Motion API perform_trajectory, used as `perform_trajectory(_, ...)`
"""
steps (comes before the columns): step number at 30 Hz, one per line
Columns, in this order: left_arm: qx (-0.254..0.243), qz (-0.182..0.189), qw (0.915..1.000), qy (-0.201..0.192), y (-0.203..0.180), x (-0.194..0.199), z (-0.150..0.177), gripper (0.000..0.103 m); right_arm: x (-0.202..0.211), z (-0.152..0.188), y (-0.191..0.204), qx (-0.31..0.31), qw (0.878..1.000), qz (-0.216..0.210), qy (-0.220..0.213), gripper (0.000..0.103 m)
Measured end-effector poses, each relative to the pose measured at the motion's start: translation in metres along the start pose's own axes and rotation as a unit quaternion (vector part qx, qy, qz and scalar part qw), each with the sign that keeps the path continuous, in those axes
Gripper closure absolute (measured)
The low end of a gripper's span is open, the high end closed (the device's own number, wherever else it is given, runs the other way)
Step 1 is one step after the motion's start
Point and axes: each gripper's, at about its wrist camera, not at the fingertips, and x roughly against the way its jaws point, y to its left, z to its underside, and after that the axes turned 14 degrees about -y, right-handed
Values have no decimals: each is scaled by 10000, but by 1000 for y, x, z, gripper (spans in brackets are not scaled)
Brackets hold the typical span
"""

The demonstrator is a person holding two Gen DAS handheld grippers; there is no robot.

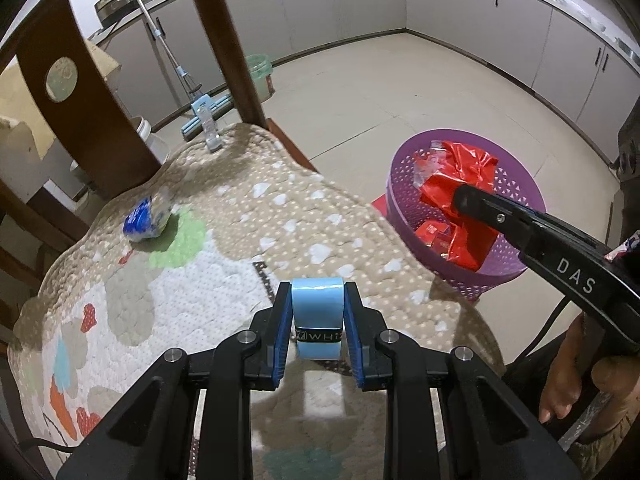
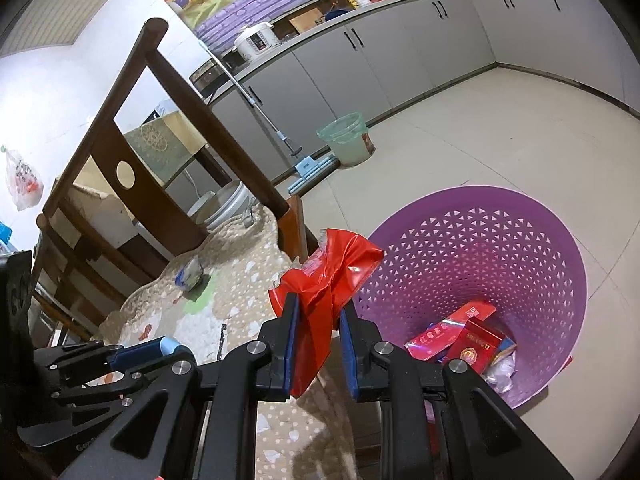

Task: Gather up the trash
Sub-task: 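Carry the blue tape roll and red plastic bag over the purple basket, then open both tools to drop the tape roll and red bag into the basket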

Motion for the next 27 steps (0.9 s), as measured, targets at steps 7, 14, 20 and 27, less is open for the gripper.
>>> perform_trajectory(7, -138, 24, 9999, -6, -14, -1, -7, 79, 6, -5, -8, -126, 9999, -7, -91, 83)
perform_trajectory(14, -276, 76, 9996, -37, -28, -1, -16, 79, 11, -10, -19, -284, 9994, 14, -175, 83)
perform_trajectory(20, -345, 156, 9993, -76, -39, -3, -24, 79, 15, -14, -28, -445, 9988, 40, -224, 83)
perform_trajectory(27, -413, 198, 9989, -86, -49, -8, -29, 79, 19, -17, -38, -550, 9981, 91, -273, 83)
